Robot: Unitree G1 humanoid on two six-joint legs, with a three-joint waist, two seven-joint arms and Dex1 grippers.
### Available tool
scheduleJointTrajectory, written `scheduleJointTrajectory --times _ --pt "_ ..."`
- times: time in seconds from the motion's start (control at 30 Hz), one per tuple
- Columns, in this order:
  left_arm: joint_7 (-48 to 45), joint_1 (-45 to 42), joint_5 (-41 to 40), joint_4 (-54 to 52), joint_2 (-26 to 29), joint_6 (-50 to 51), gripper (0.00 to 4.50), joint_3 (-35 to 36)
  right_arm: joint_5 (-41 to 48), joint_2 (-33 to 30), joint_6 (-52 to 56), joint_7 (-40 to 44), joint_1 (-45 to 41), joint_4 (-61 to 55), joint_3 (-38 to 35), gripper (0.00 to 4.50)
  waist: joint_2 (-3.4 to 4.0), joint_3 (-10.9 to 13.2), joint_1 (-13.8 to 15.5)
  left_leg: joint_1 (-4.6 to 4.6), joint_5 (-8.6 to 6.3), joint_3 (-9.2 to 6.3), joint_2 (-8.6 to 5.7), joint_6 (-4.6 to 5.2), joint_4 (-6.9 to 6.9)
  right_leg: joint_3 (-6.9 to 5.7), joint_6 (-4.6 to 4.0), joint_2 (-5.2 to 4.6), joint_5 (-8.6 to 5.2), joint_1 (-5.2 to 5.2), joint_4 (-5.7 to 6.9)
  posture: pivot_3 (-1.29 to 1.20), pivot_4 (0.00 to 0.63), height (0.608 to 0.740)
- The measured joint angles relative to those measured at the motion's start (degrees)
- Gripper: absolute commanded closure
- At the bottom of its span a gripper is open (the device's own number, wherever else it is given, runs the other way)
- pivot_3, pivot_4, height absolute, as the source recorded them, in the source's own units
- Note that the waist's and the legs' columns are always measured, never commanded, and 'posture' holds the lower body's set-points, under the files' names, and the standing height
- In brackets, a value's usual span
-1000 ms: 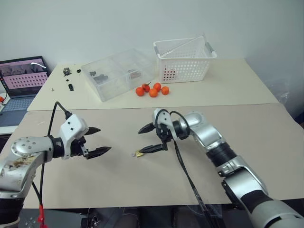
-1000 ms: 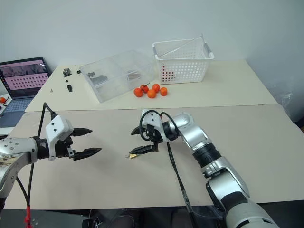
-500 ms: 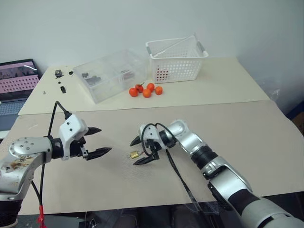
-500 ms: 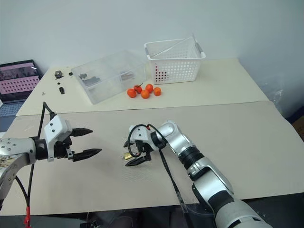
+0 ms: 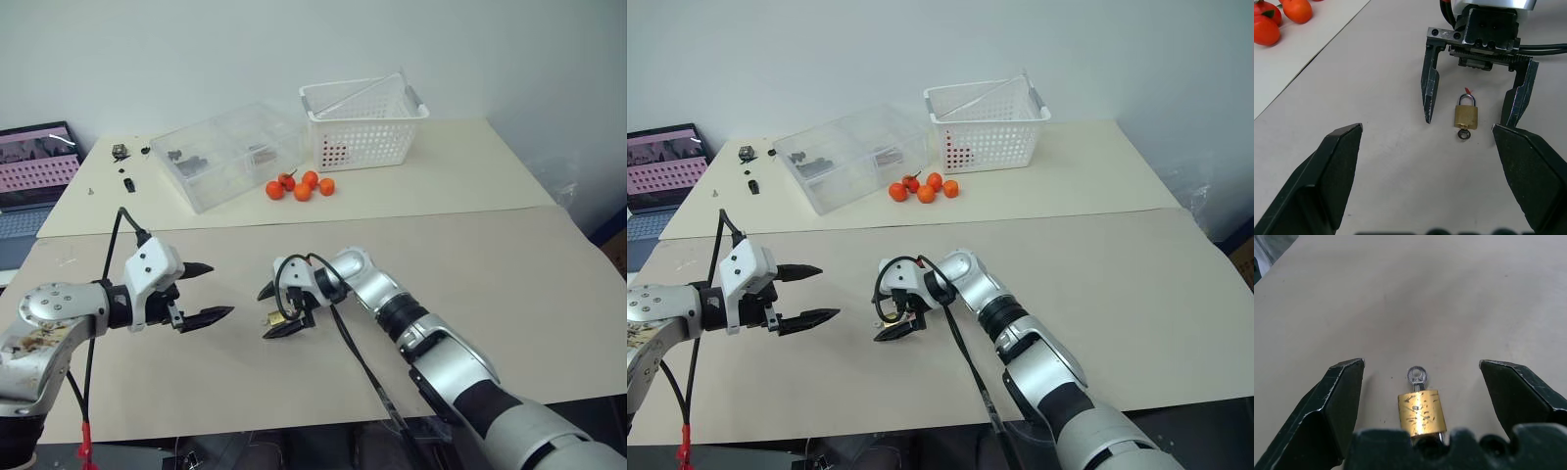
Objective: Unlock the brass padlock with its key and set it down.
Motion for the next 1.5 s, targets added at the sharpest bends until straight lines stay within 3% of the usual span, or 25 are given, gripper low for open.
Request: scheduleJointTrajectory --times 0.9,1.0,1.27,1.5 --pt "-0.55 -0.58 -0.11 -0.27 1.96 0.14 0.00 -0.01 -4.60 -0.39 -8.96 0.29 -2.17 9.95 -1.66 0.05 0.01 -0.01 -0.20 0.07 -0.01 0.07 0.00 -0.02 0.00 0.01 -0.02 0.04 0.01 0.03 0.01 0.00 0.150 0.740" --pt "-0.59 -0.59 -0.10 -0.26 1.99 0.14 0.00 -0.01 -4.74 -0.22 -9.24 0.36 -2.18 10.65 -2.17 0.73 0.01 -0.01 -0.23 0.09 -0.01 0.07 0.01 -0.02 -0.01 0.01 -0.03 0.04 0.02 0.03 0.02 0.00 0.150 0.740" --pt "-0.57 -0.58 -0.16 -0.30 1.99 0.19 0.00 -0.02 -5.60 -0.05 -9.75 1.14 -2.23 10.84 -3.41 3.57 0.02 -0.01 -0.31 0.10 -0.03 0.09 0.00 -0.05 0.00 0.01 -0.03 0.03 0.02 0.03 0.03 0.00 0.150 0.740" --pt "-0.62 -0.82 -0.29 -0.28 1.97 0.27 0.00 -0.18 -5.61 -0.29 -9.67 1.68 -2.05 10.14 -3.77 3.58 0.02 -0.02 -0.49 0.10 -0.05 0.09 0.00 -0.07 0.00 0.02 -0.03 0.02 0.02 0.03 0.04 0.00 0.150 0.740"
